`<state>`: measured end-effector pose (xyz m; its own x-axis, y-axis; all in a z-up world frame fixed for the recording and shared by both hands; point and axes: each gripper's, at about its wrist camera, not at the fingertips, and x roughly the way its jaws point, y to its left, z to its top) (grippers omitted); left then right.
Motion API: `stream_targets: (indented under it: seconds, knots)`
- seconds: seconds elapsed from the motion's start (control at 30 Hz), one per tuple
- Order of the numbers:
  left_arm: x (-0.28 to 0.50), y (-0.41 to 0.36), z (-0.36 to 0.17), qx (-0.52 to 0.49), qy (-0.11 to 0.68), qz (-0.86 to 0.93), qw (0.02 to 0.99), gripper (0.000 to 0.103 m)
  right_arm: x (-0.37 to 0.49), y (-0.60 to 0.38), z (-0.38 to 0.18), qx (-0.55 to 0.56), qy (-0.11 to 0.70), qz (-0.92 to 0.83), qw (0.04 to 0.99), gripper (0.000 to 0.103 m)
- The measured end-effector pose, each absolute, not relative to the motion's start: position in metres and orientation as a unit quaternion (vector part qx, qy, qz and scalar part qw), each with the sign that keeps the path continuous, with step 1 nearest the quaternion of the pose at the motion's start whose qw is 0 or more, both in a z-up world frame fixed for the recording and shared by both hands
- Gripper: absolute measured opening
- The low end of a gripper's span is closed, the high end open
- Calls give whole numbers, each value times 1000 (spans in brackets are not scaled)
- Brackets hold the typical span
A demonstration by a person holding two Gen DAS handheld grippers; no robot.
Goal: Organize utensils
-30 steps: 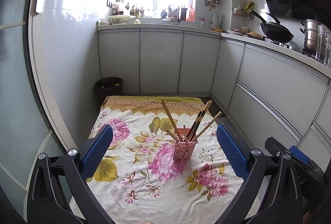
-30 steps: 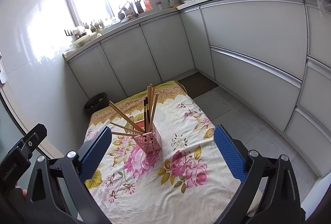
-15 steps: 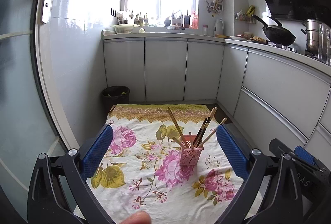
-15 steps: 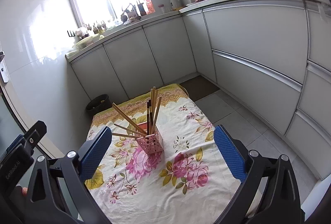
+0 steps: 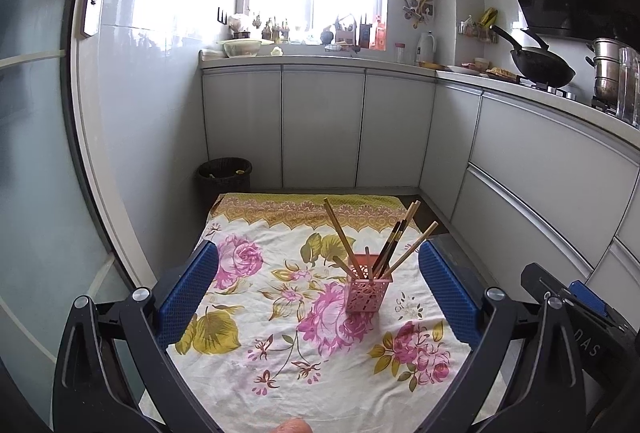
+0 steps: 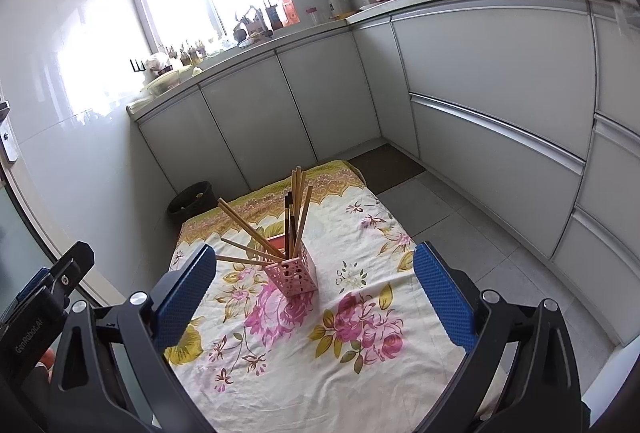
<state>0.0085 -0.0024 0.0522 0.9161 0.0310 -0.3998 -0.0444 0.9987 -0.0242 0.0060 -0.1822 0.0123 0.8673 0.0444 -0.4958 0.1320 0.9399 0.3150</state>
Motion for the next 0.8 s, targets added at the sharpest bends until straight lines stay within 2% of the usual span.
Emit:
stream_targets:
  seconds: [0.8]
  knots:
    - [2,1,46,-16,208,20,978,96,2,-183,17,169,254,-14,952,96]
